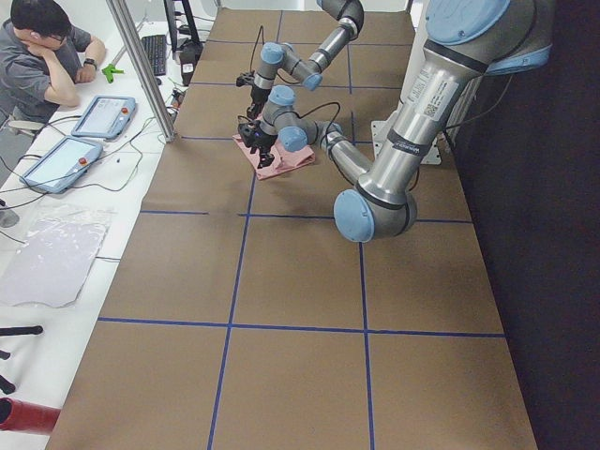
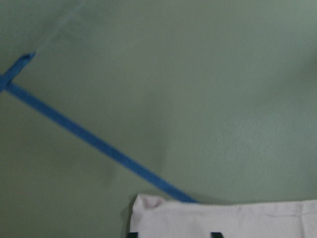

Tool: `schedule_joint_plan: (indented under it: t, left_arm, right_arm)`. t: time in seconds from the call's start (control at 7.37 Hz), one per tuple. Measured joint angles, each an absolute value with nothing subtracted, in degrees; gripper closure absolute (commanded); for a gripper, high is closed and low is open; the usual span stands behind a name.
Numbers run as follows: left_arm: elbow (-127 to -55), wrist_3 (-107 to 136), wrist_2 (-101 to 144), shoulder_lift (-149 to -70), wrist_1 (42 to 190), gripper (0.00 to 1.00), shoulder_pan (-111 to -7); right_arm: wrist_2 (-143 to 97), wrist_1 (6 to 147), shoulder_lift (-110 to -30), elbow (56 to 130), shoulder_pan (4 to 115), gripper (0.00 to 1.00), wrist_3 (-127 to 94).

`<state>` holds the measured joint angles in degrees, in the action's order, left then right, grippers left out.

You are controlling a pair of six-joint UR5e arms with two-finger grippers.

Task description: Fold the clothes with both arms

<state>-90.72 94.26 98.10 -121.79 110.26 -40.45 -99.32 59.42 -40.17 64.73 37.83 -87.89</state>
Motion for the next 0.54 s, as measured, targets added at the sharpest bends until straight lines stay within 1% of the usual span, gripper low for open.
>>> schedule_joint_plan:
  t: [0.54]
  left_arm:
    - [-90.10, 91.73, 102.75, -121.86, 112.89, 0.00, -42.68]
  right_arm:
    - [-100.08, 58.21, -36.81, 59.66, 41.44, 0.00, -84.38]
